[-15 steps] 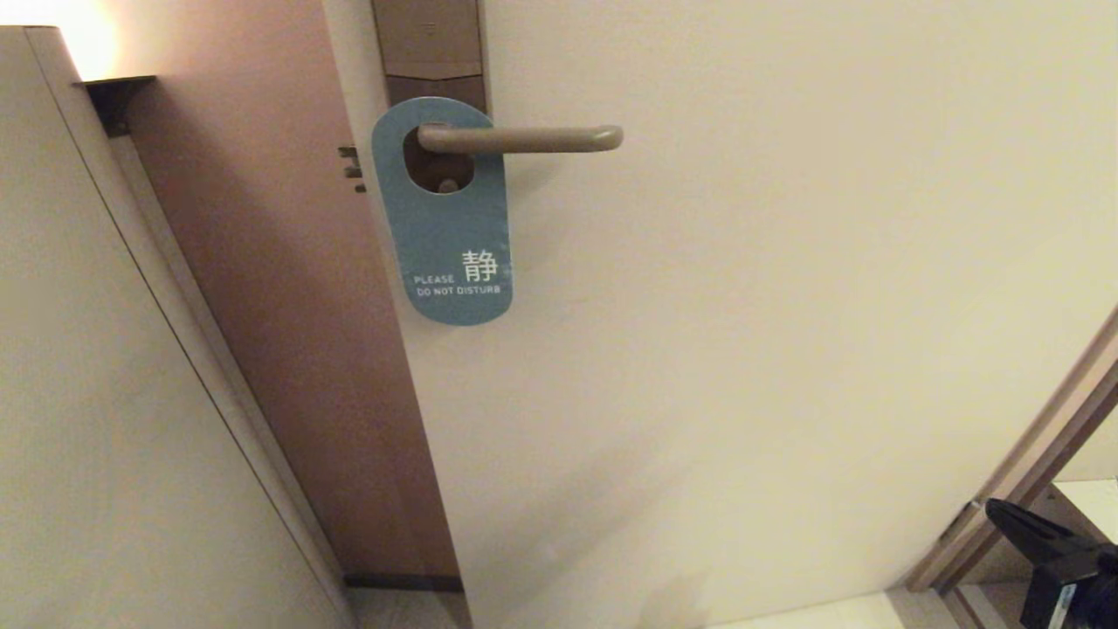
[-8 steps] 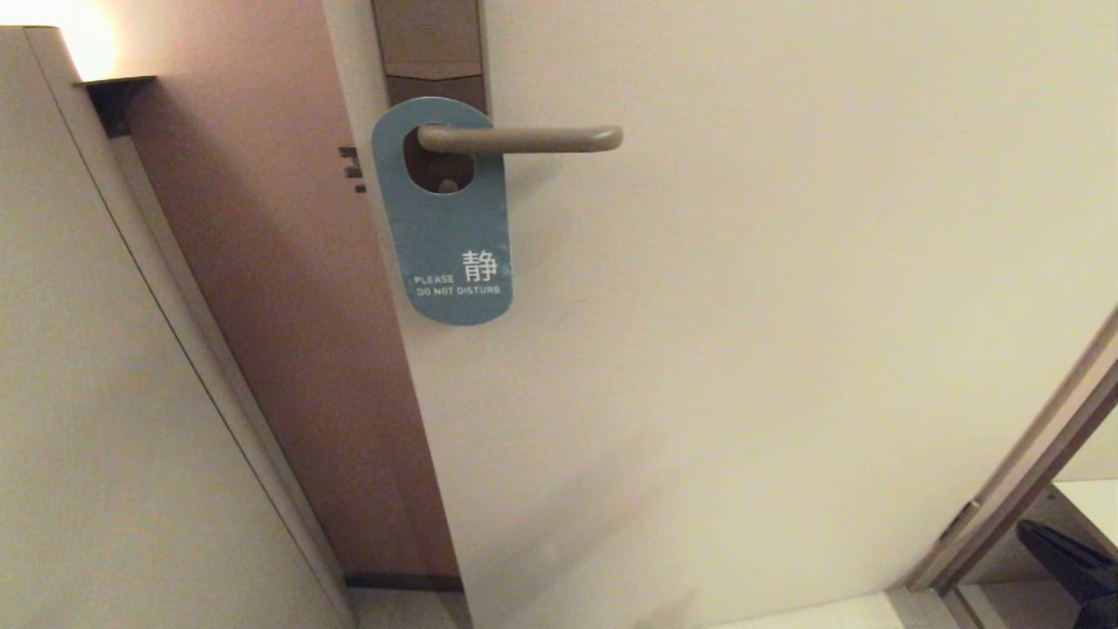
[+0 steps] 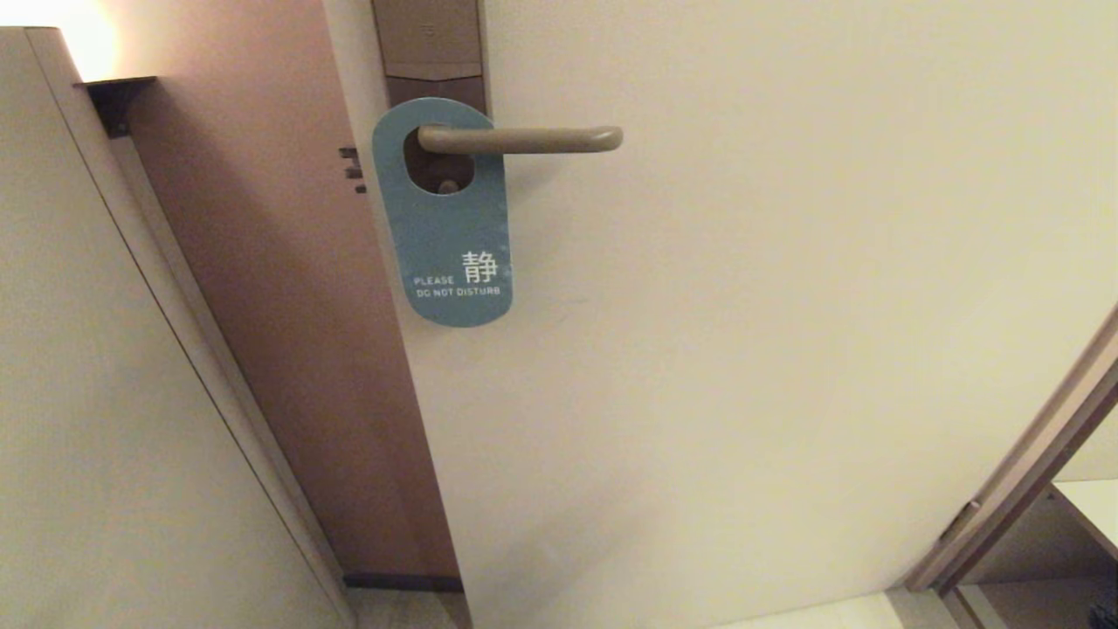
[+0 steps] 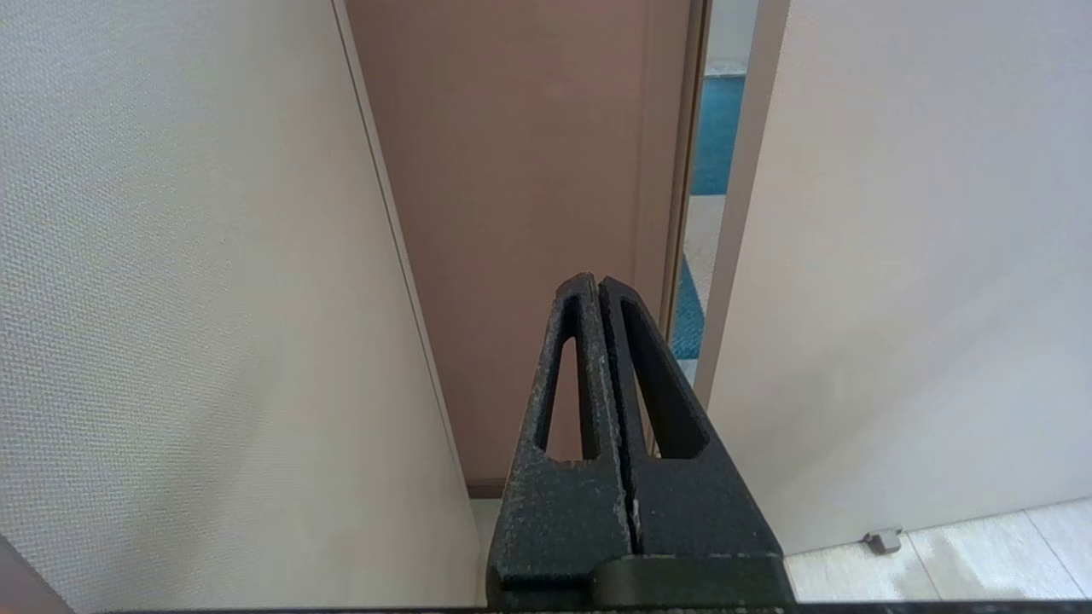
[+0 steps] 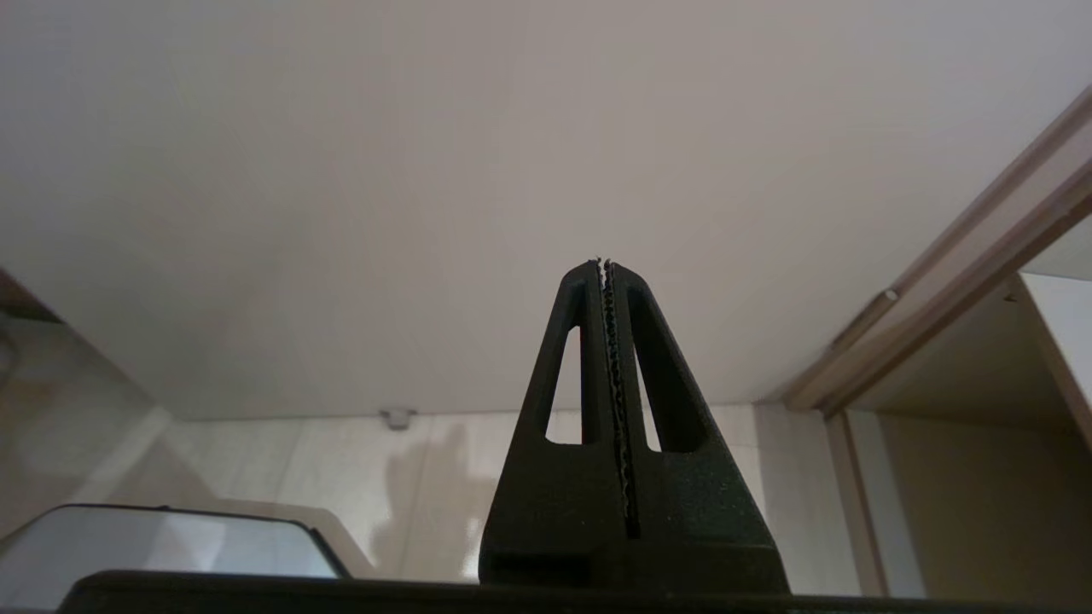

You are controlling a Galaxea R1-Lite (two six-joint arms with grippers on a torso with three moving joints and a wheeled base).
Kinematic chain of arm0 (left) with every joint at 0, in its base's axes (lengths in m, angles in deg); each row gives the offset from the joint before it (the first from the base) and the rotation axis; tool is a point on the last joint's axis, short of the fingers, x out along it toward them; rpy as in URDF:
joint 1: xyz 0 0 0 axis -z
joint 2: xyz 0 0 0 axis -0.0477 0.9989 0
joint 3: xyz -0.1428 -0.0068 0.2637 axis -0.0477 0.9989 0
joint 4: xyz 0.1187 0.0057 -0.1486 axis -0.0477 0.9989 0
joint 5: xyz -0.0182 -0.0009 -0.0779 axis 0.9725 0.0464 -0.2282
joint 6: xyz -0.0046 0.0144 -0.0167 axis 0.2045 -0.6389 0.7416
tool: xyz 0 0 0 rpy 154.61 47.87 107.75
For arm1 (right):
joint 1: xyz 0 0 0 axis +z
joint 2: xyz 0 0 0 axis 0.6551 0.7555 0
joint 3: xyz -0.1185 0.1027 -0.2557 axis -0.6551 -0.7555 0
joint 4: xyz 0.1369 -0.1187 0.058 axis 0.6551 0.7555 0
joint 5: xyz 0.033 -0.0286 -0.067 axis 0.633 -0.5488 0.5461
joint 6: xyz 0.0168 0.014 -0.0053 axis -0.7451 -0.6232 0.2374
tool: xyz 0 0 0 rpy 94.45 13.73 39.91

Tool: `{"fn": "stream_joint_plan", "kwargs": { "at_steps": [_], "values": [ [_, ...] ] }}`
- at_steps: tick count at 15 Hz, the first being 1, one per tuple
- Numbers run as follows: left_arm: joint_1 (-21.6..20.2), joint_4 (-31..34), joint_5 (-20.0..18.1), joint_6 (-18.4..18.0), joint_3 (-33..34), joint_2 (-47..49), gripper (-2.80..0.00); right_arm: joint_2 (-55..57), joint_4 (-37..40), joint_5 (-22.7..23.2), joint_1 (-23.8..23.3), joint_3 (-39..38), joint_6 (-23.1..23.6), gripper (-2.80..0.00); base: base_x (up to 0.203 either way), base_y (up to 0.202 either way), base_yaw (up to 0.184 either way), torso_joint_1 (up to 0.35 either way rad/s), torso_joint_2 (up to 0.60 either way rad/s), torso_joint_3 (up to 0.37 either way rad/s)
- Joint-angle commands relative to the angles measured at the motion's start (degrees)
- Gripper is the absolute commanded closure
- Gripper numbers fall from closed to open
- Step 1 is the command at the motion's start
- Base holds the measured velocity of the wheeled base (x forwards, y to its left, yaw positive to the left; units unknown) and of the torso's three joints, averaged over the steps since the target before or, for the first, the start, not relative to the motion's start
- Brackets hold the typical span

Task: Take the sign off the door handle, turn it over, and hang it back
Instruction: Take down the sign

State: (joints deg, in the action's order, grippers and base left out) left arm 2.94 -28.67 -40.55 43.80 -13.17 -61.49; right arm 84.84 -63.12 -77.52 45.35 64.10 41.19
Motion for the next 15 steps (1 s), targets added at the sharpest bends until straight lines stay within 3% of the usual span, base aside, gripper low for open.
{"fn": "stream_joint_plan", "kwargs": {
  "at_steps": [1,5,10,15],
  "values": [
    [0.06,0.01,-0.02,-0.03,0.00,0.04,0.00,-8.88,2.64,1.40,-1.60,0.00,0.04,0.00,0.000,0.000,0.000,0.000,0.00,0.000],
    [0.06,-0.08,-0.02,0.05,0.00,0.04,0.00,-18.48,11.54,4.24,-4.75,0.00,0.55,0.00,0.000,0.000,0.000,0.000,0.00,0.000],
    [0.06,0.01,-0.02,0.05,0.00,0.04,0.00,-25.98,12.09,4.48,-4.68,0.00,1.09,0.00,0.000,0.000,0.000,0.000,0.00,0.000],
    [0.00,0.01,-0.02,0.05,0.00,0.04,0.00,-26.36,12.09,4.41,-4.68,0.00,0.54,0.00,0.000,0.000,0.000,0.000,0.00,0.000]
  ]
}}
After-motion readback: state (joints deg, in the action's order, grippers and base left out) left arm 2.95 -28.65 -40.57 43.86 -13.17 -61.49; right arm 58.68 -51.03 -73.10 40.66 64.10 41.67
